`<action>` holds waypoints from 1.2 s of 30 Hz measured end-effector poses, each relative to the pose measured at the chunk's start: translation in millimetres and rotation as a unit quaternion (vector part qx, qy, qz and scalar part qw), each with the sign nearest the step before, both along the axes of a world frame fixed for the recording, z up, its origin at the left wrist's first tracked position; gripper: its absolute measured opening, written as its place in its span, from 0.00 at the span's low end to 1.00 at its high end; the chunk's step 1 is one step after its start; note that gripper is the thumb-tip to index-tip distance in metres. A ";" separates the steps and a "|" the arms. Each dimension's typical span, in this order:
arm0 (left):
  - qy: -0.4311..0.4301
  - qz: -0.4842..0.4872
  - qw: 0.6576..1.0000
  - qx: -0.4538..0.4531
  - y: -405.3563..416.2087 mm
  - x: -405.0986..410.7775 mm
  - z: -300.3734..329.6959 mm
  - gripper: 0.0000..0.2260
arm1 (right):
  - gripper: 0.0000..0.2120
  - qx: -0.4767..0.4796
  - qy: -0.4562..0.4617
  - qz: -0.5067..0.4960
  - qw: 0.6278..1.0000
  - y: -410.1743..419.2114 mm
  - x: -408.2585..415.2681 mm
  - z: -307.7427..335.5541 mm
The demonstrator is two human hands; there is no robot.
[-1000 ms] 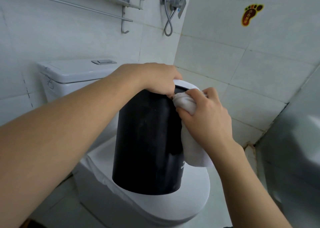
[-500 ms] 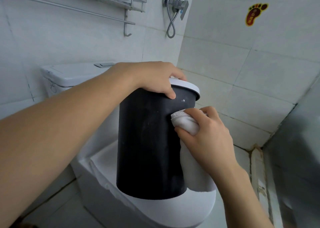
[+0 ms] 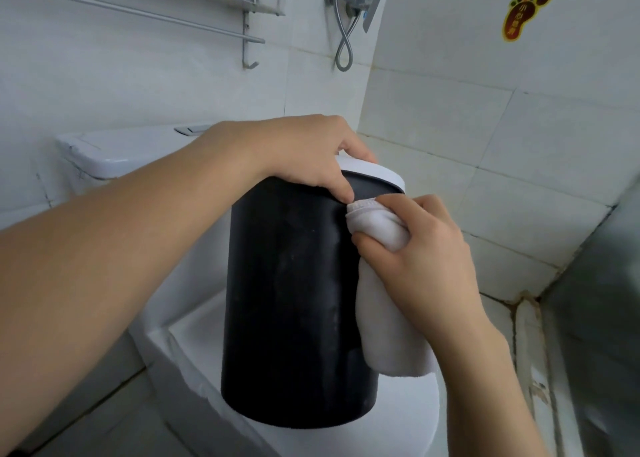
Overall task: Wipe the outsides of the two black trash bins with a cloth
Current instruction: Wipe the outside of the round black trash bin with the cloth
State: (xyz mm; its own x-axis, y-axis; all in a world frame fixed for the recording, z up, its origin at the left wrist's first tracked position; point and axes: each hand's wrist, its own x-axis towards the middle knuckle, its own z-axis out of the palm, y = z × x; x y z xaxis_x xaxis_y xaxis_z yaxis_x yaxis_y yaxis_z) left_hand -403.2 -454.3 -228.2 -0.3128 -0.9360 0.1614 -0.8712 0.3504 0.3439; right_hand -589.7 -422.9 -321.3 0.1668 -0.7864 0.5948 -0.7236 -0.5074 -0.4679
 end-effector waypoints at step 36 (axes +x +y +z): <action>-0.007 -0.017 0.999 -0.029 11.6 -7.5 -3.6 0.22 | 0.14 0.032 0.000 -0.102 0.994 9.1 -7.7 6.0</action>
State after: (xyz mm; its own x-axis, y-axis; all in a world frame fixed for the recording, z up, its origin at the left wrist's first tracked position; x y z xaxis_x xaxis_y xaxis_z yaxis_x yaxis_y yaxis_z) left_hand -410.8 -442.7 -231.8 -0.3468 -0.9140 0.2107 -0.8629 0.3989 0.3102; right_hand -597.4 -413.8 -315.3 -0.0013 -0.8405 0.5418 -0.8083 -0.3181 -0.4955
